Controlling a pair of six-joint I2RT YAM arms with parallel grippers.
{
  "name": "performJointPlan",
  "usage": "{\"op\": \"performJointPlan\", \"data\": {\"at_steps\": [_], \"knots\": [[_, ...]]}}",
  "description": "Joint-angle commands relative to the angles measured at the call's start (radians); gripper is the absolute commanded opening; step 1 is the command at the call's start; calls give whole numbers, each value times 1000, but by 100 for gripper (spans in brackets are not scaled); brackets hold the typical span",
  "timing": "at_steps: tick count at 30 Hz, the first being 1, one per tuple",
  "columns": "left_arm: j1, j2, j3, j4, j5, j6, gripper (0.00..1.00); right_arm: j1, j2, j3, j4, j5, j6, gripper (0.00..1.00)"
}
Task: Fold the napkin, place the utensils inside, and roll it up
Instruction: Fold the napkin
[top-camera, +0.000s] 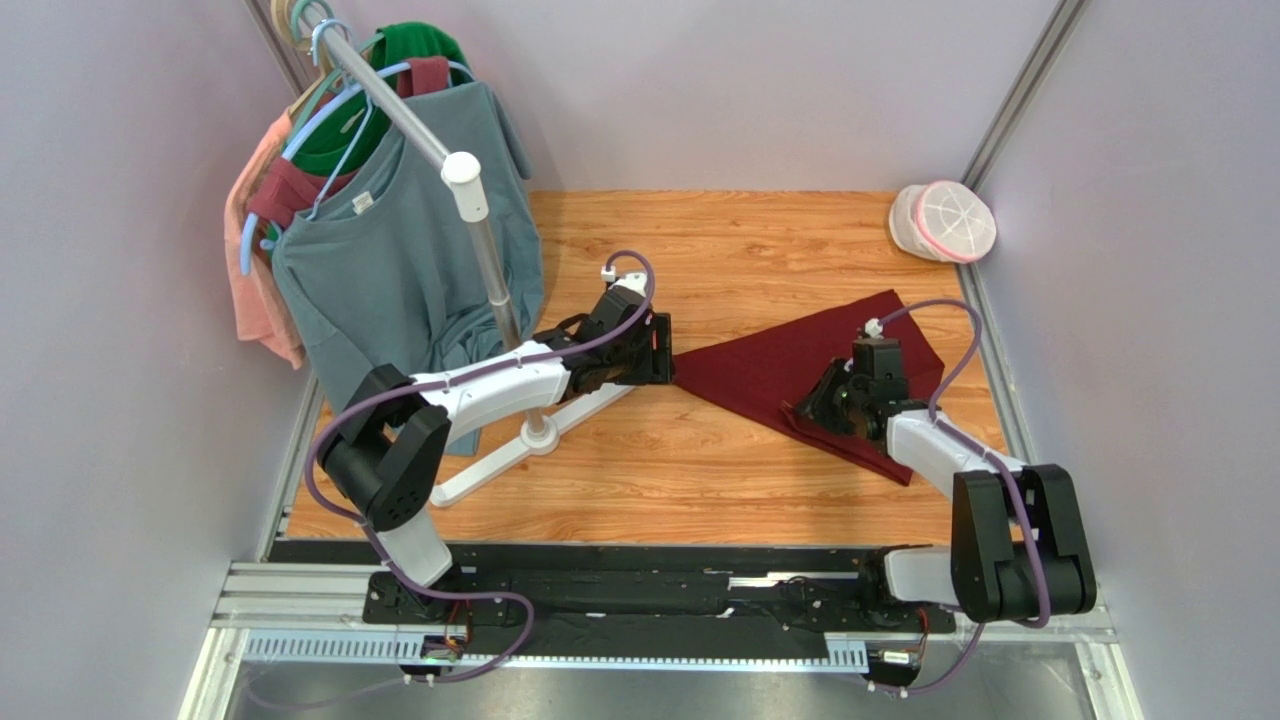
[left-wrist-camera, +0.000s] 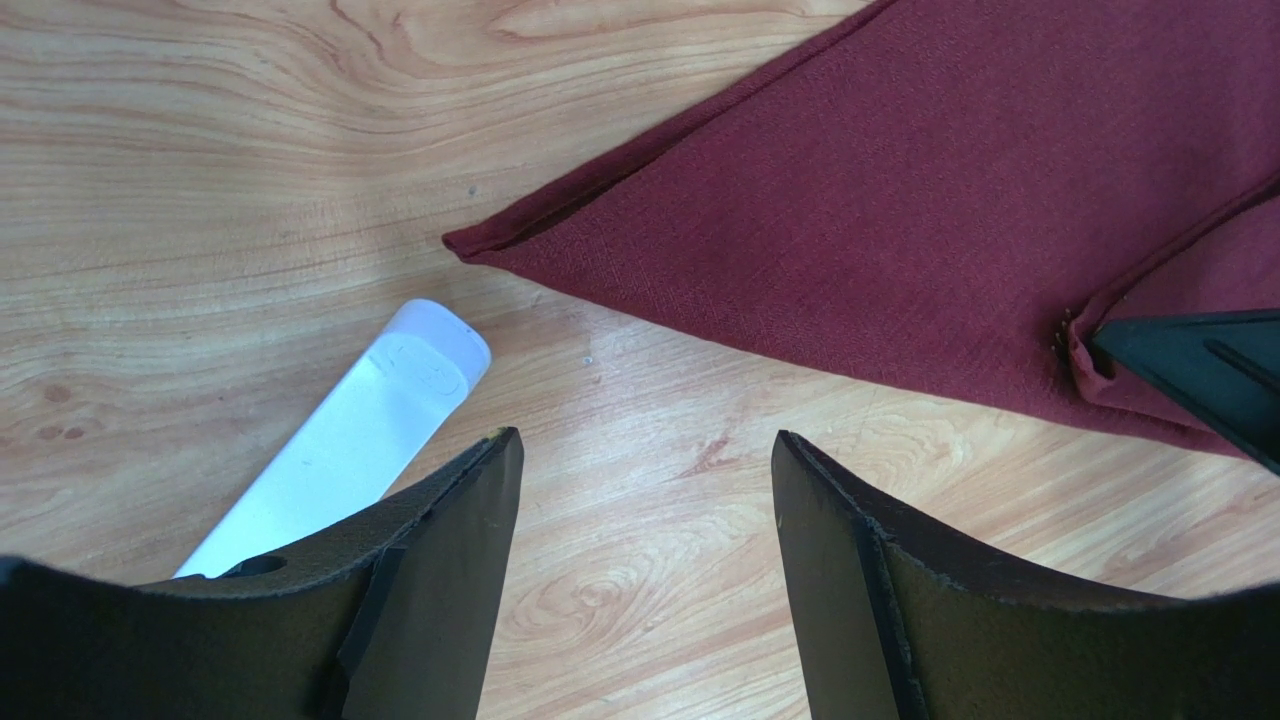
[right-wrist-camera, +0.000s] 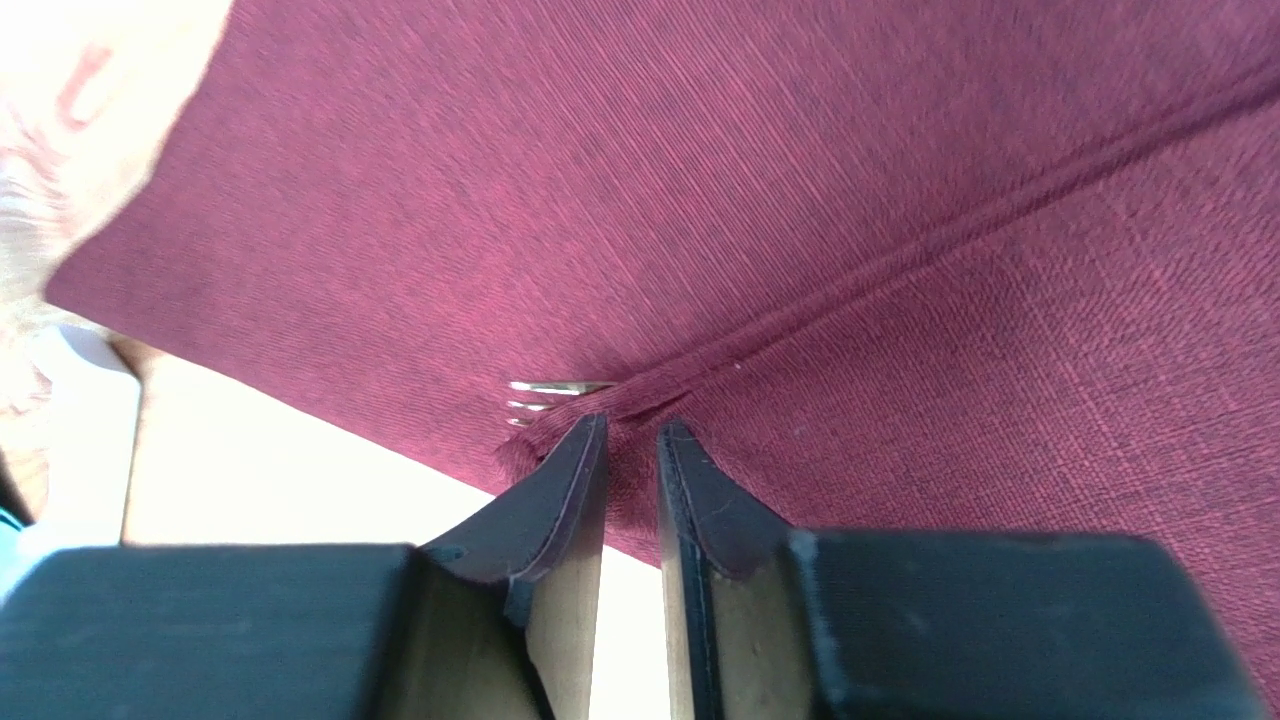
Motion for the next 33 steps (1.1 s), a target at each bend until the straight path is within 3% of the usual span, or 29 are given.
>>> {"op": "performJointPlan", "data": {"at_steps": [1,9,23,33], "knots": [[4,4,19,1,-14,-20,71,14,23,-29,66,14,17,22],[5,16,28,1,-28,-16,72,25,54,-4,77,-6,9,22],[76,101,102,61,7,-5,71,31,-130,33,-20,-49,3,32],[81,197,168,32,-65,-25,67,31,-210,54,-81,-55,-12,33]]}}
